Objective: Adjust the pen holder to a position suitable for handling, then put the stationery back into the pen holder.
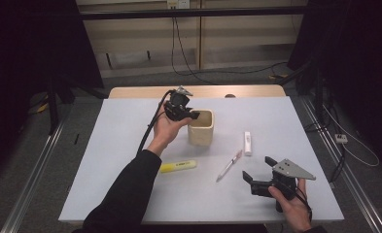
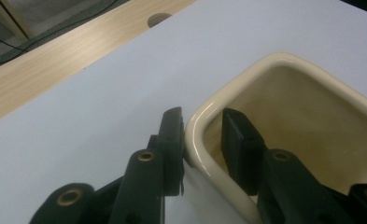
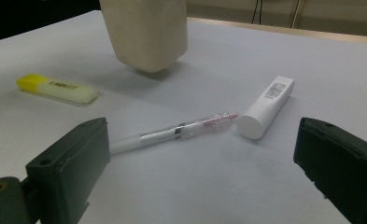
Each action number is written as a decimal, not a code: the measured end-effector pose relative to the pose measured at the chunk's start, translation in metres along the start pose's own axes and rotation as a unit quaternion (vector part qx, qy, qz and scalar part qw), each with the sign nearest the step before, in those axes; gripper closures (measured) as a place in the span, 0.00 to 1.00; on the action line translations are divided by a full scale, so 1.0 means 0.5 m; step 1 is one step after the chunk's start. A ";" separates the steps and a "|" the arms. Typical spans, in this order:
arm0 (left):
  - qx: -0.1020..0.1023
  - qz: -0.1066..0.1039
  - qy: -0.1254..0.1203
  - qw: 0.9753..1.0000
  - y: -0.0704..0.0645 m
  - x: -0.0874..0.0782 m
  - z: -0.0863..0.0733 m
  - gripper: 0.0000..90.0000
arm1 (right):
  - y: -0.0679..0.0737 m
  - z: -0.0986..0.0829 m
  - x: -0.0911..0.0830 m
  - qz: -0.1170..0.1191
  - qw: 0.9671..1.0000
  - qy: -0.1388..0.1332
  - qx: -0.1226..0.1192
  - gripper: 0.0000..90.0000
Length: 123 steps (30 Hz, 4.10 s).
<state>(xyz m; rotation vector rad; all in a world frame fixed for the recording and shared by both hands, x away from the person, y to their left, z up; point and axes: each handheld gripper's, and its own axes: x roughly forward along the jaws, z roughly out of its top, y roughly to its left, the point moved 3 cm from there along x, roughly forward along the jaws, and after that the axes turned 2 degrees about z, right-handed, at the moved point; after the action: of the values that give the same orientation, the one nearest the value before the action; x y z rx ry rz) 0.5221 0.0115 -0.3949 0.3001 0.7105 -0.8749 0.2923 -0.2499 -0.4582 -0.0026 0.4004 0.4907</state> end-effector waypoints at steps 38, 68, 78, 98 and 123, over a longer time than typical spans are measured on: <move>-0.016 -0.031 0.006 0.999 0.015 0.008 -0.023 0.67 | 0.000 -0.001 0.000 0.001 1.000 0.001 -0.005 0.04; -0.014 -0.042 -0.055 0.997 0.029 -0.049 -0.030 0.06 | -0.004 -0.004 -0.006 -0.013 1.000 0.003 0.003 0.04; -0.018 -0.038 -0.086 0.995 0.028 -0.101 -0.054 0.06 | -0.003 -0.005 -0.010 -0.010 1.000 0.002 0.001 0.04; 0.025 -0.041 -0.079 0.996 0.022 -0.173 -0.097 0.07 | -0.001 -0.003 0.003 -0.001 1.000 0.007 0.004 0.04; 0.053 -0.042 0.009 0.998 -0.014 -0.215 -0.186 0.13 | 0.007 -0.002 0.008 0.015 1.000 0.012 -0.003 0.04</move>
<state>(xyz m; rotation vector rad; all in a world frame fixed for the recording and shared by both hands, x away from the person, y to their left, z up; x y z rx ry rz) 0.4288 0.1189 -0.3905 0.3744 0.6985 -0.9919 0.2935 -0.2450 -0.4605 -0.0092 0.4230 0.5214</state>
